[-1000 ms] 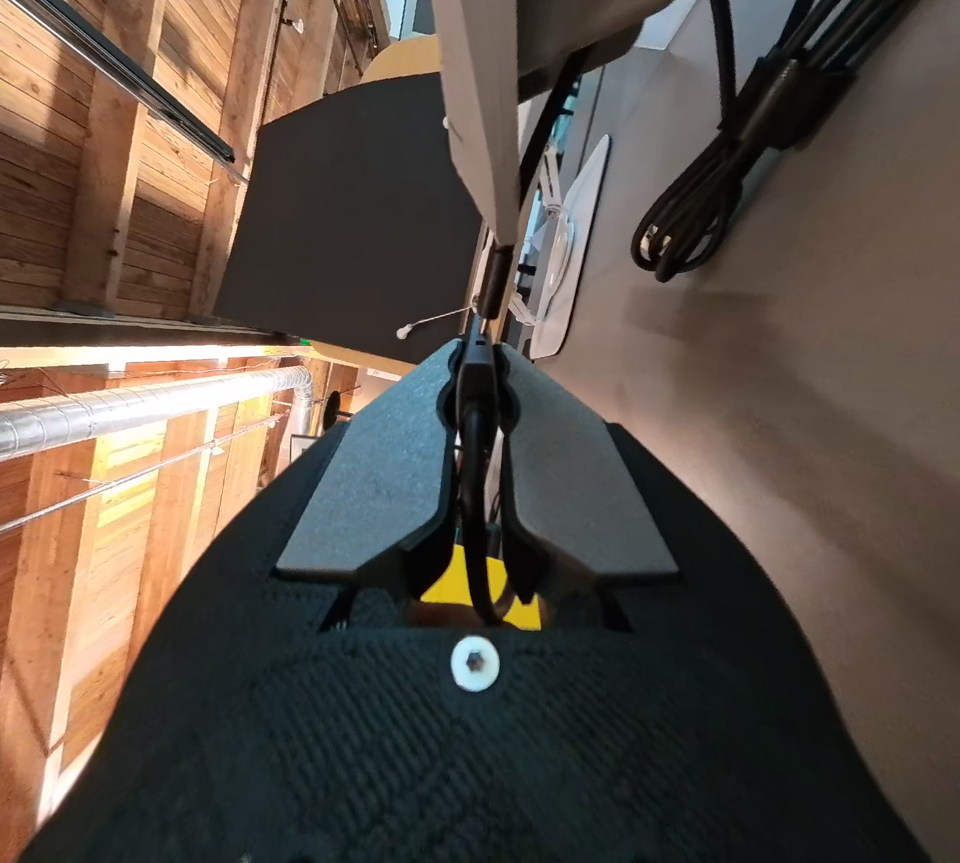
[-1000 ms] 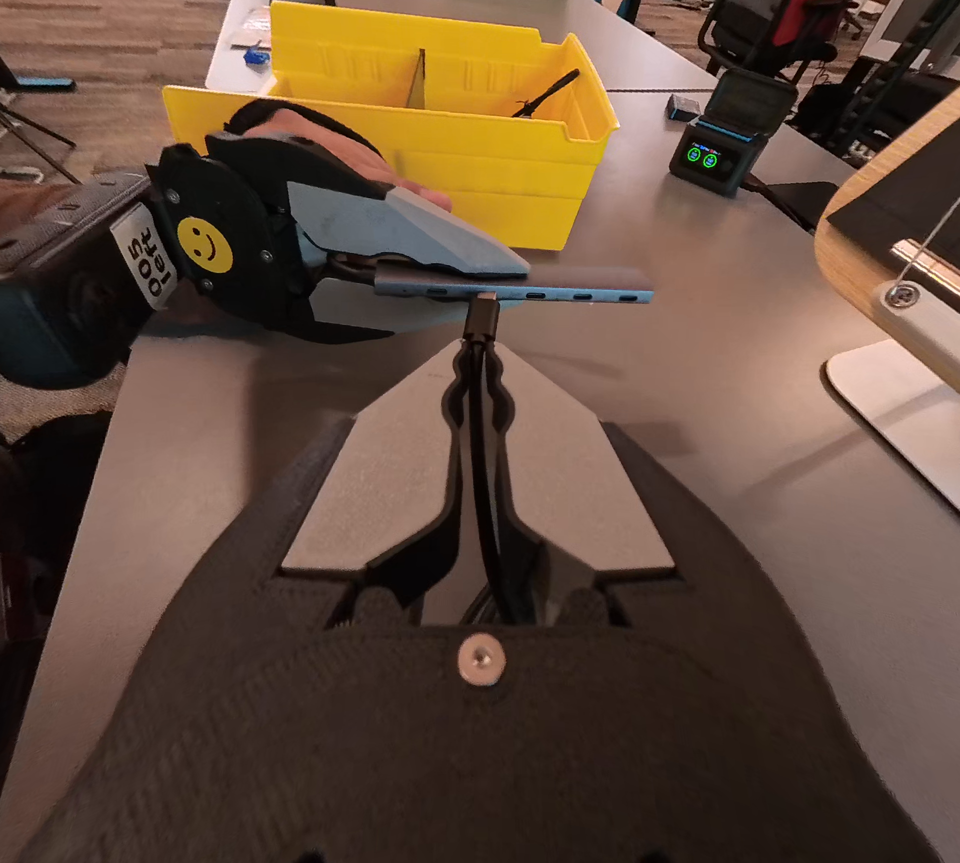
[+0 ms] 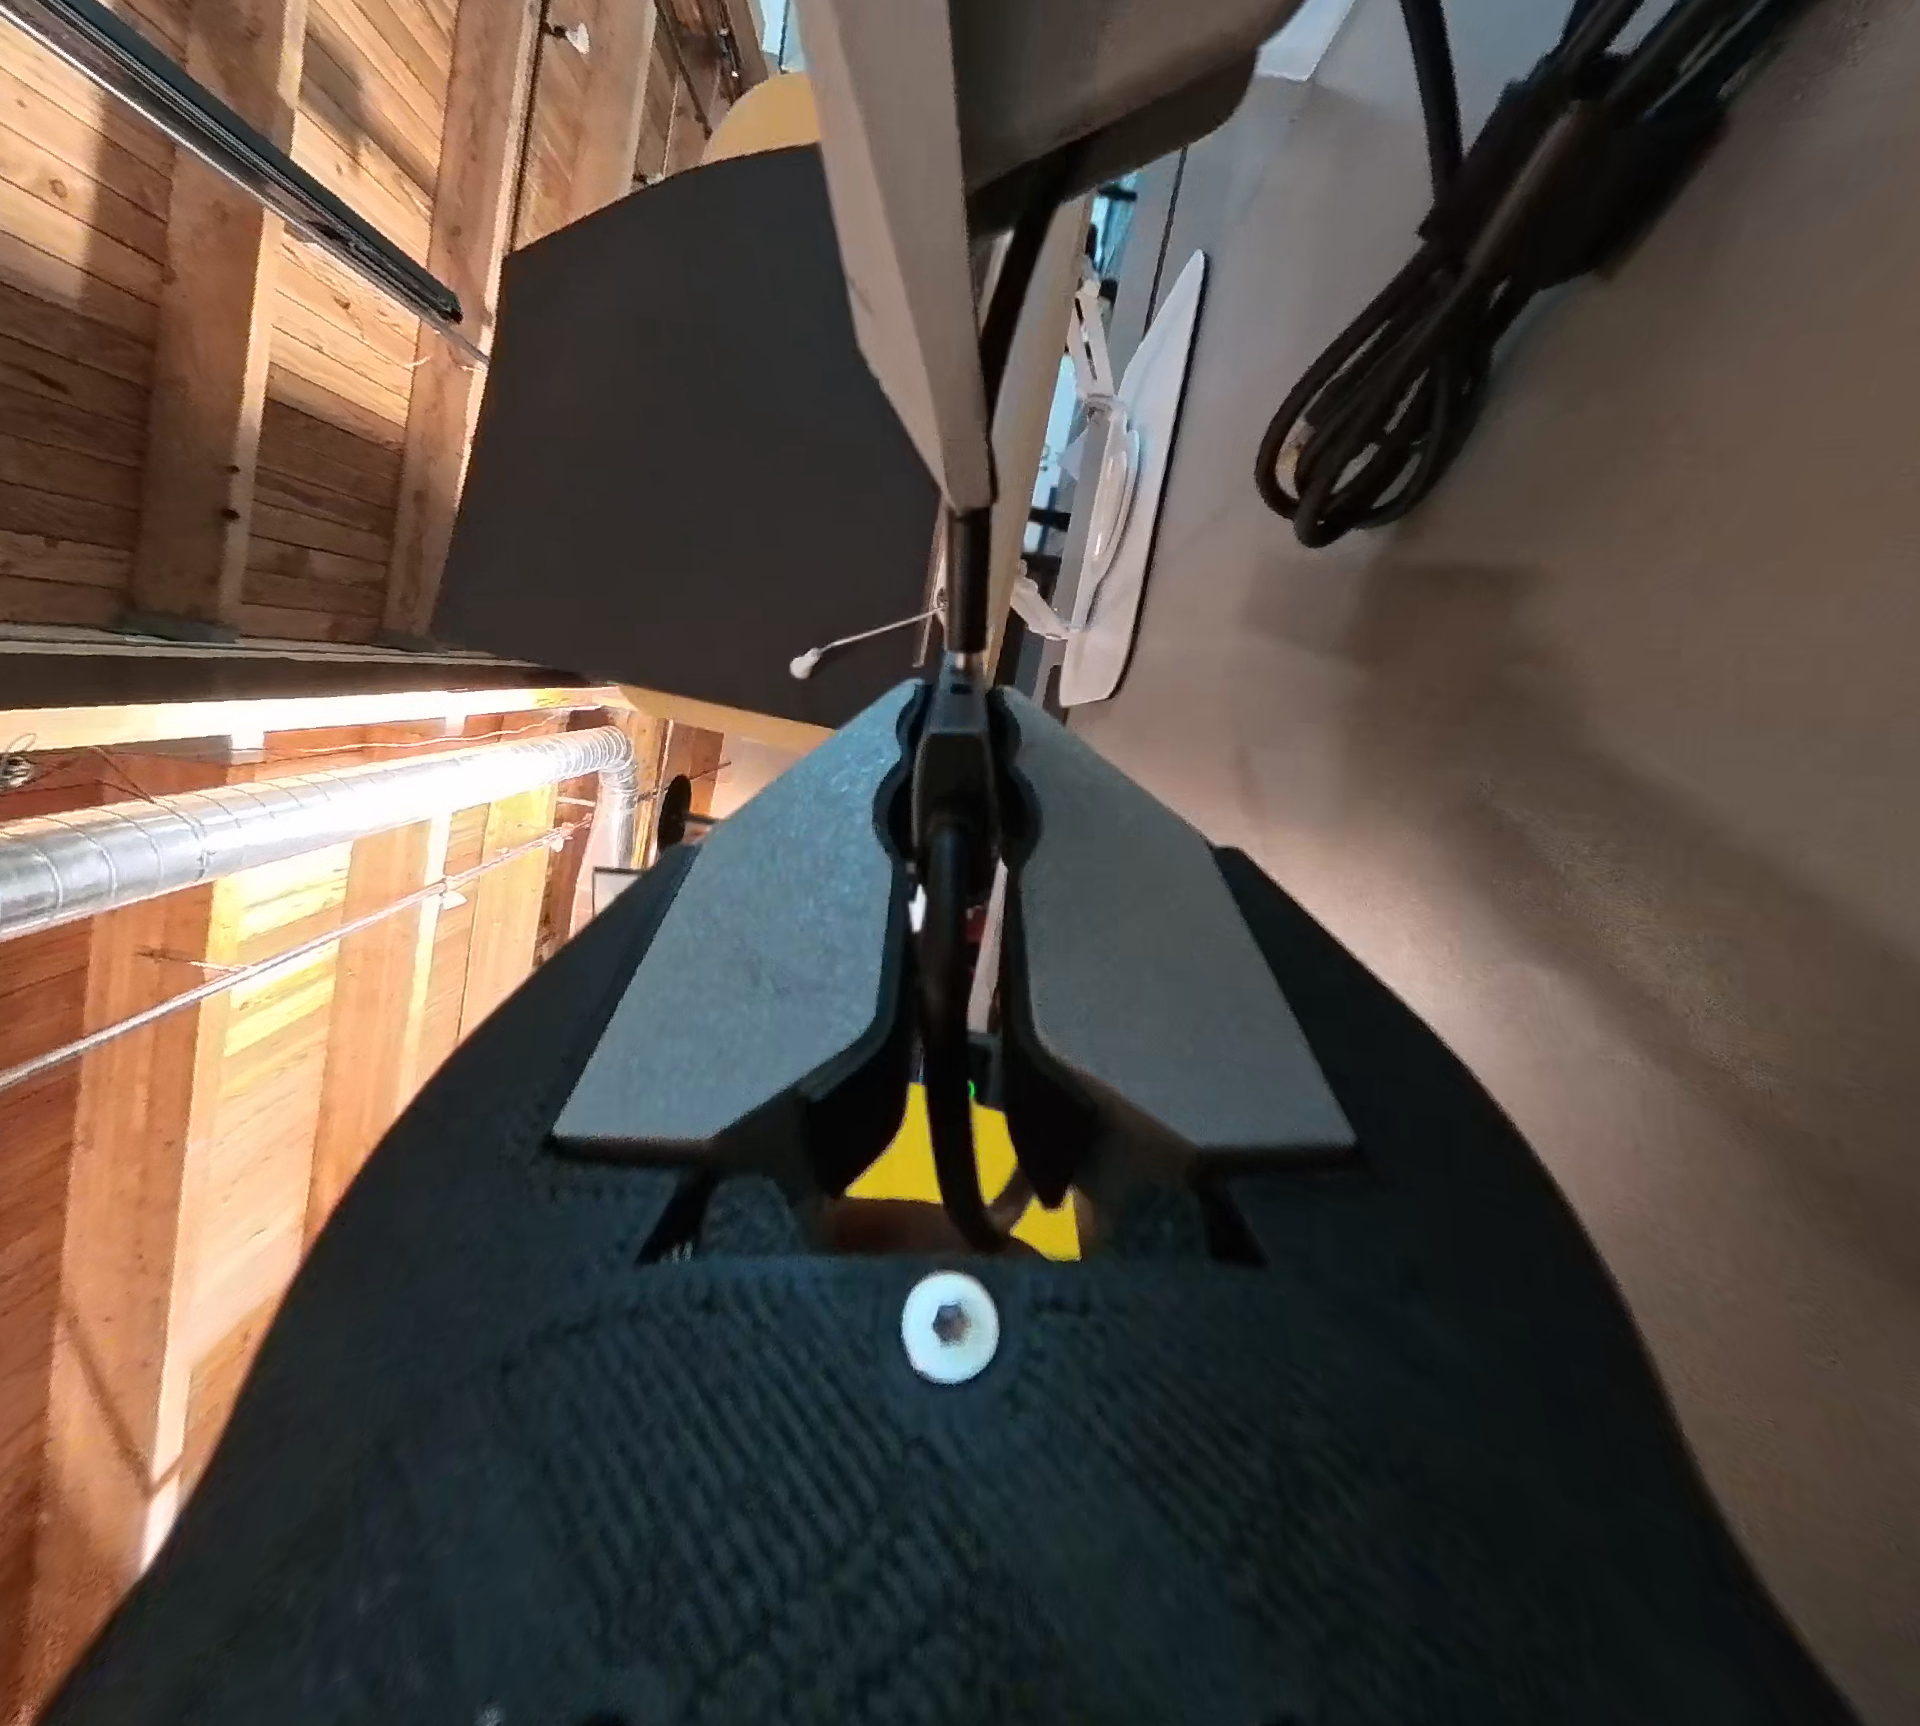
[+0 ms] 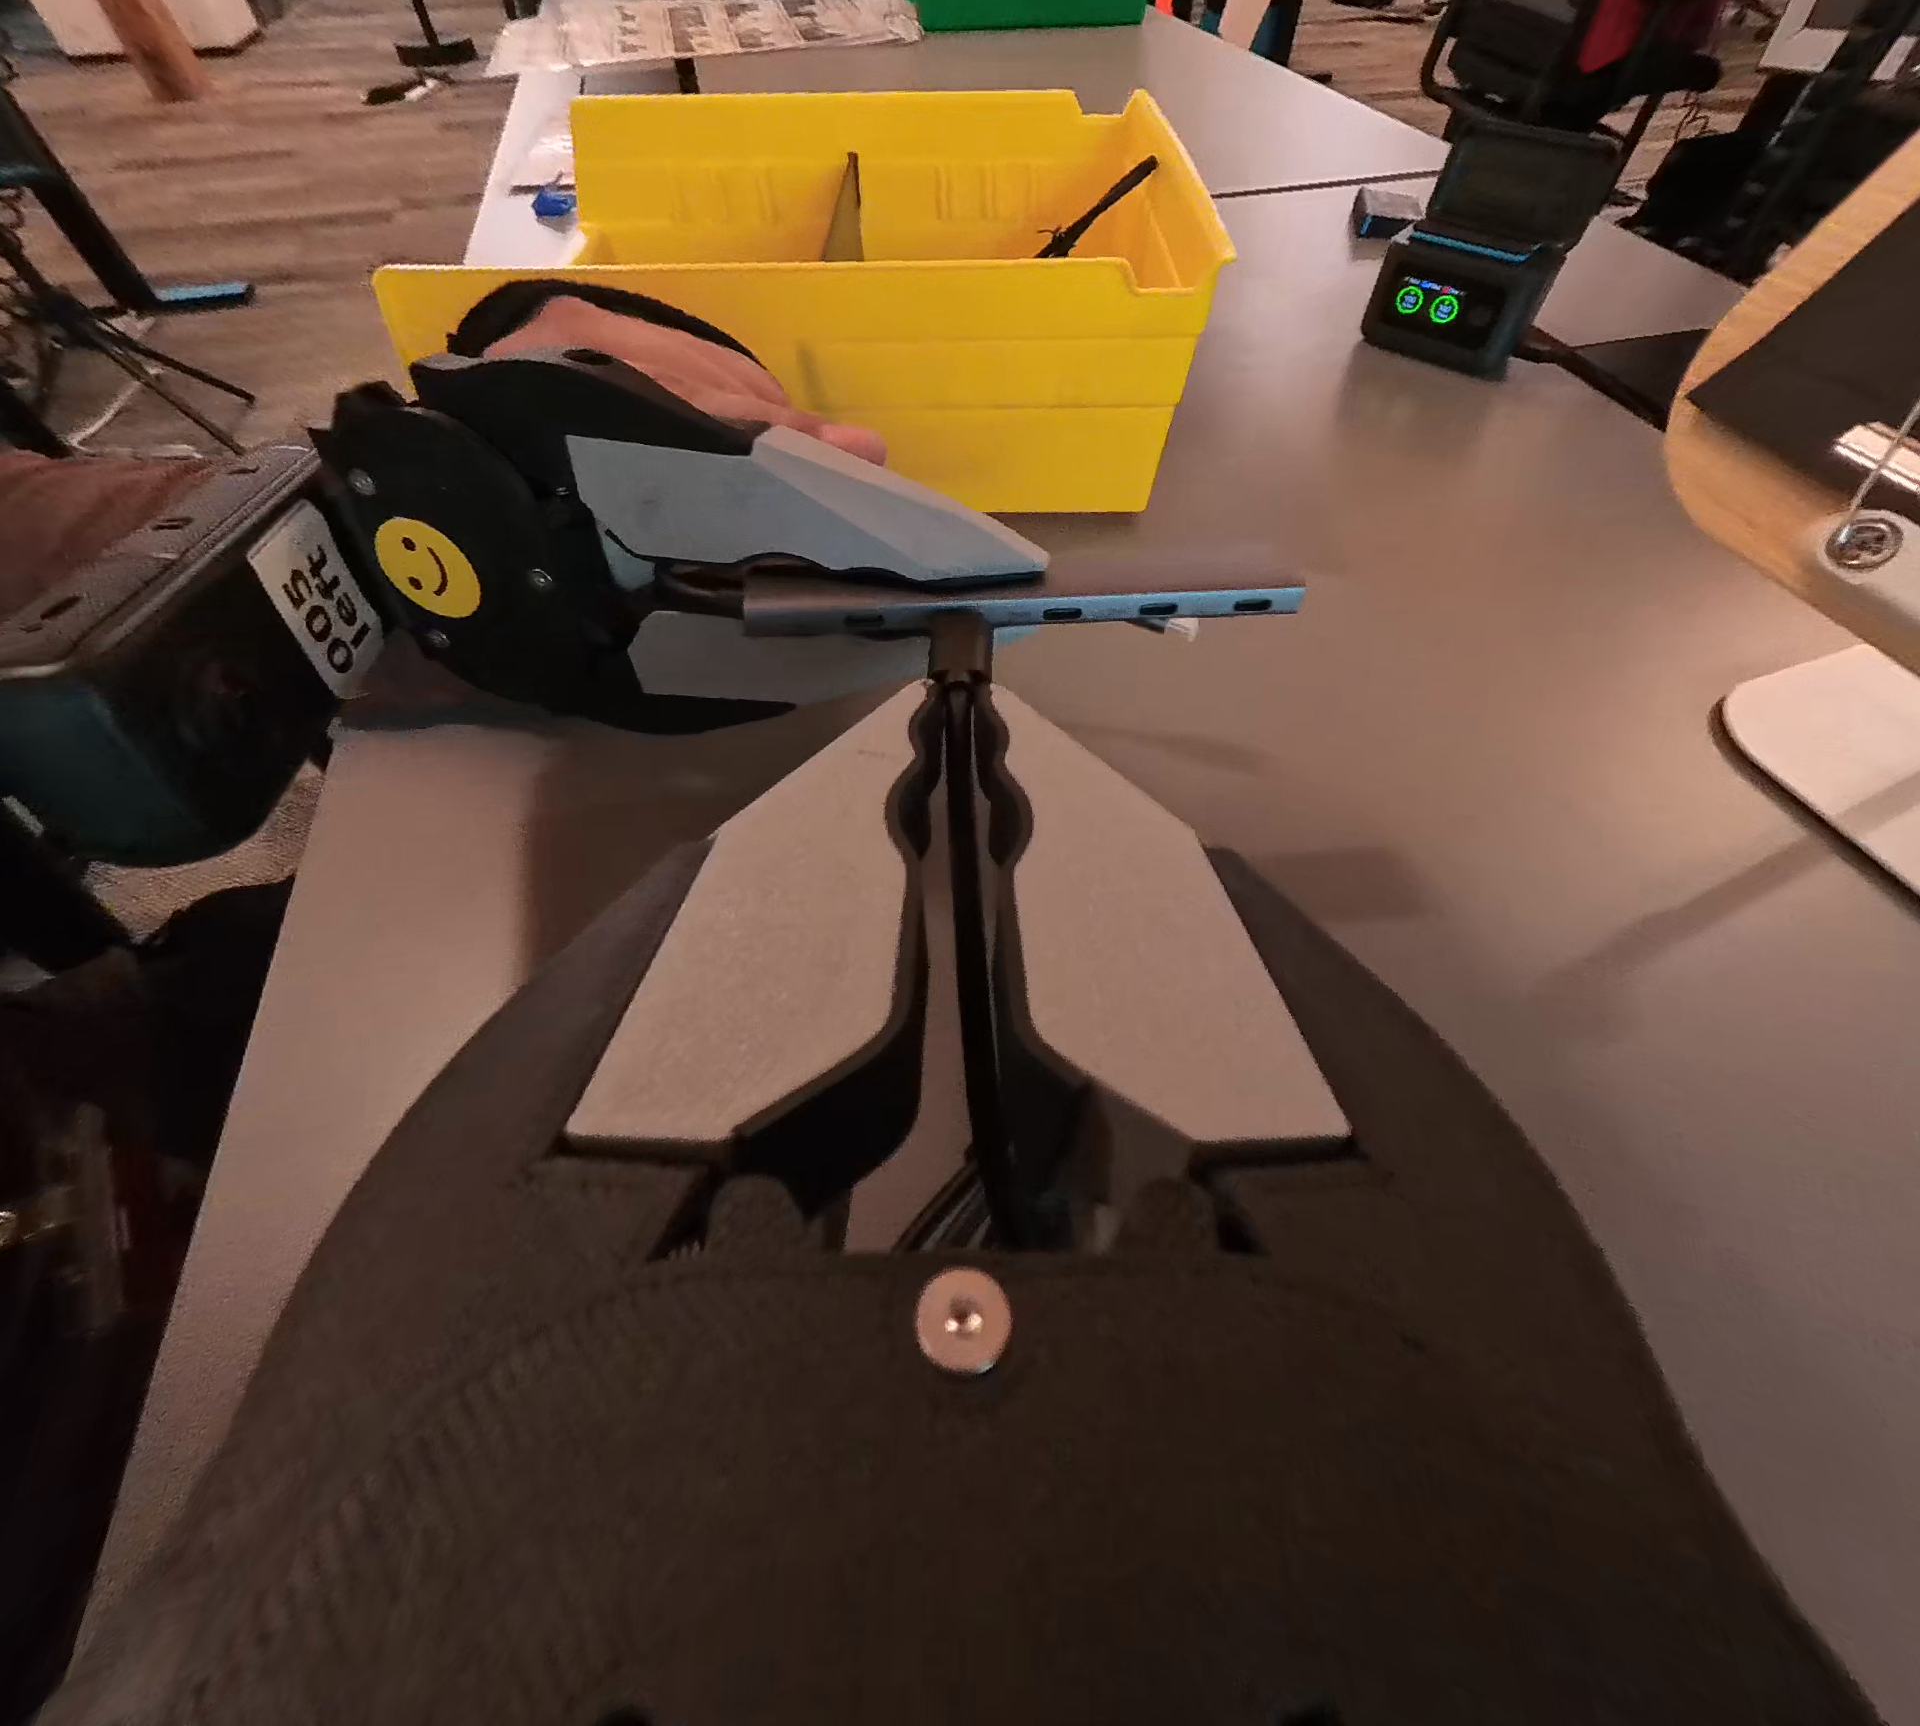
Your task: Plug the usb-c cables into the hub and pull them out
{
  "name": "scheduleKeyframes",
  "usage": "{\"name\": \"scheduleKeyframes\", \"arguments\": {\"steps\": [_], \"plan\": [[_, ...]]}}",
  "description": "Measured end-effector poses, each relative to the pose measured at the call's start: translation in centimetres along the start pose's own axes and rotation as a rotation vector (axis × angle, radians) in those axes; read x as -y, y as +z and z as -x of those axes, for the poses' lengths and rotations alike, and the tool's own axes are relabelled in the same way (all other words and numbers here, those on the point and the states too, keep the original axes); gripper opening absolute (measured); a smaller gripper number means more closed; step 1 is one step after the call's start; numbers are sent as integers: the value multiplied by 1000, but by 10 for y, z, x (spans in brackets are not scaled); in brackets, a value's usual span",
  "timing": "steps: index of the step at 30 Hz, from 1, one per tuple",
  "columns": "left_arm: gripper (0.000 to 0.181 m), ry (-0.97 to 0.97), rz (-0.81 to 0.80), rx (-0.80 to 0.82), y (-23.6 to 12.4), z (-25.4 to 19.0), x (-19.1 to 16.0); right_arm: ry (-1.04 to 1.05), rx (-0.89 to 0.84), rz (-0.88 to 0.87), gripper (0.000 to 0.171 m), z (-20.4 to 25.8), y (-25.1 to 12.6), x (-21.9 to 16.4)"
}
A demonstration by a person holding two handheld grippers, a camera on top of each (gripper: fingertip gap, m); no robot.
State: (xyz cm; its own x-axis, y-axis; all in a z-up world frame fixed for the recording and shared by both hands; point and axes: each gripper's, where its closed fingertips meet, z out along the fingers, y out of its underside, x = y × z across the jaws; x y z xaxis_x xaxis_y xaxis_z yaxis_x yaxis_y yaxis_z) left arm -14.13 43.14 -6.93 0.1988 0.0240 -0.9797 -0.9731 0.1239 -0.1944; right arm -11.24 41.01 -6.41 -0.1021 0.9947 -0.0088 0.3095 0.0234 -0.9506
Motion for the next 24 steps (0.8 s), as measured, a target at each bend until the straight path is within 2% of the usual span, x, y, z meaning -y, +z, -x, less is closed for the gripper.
{"name": "scheduleKeyframes", "arguments": {"steps": [11, 24], "plan": [[6, -82, 7, -30, -1, 0, 2, -18, -20, -16, 2, -1, 1, 2], [5, -78, 30, -29, -2, -1, 2, -42, -25, -8, 2, 0, 4, -1]]}}
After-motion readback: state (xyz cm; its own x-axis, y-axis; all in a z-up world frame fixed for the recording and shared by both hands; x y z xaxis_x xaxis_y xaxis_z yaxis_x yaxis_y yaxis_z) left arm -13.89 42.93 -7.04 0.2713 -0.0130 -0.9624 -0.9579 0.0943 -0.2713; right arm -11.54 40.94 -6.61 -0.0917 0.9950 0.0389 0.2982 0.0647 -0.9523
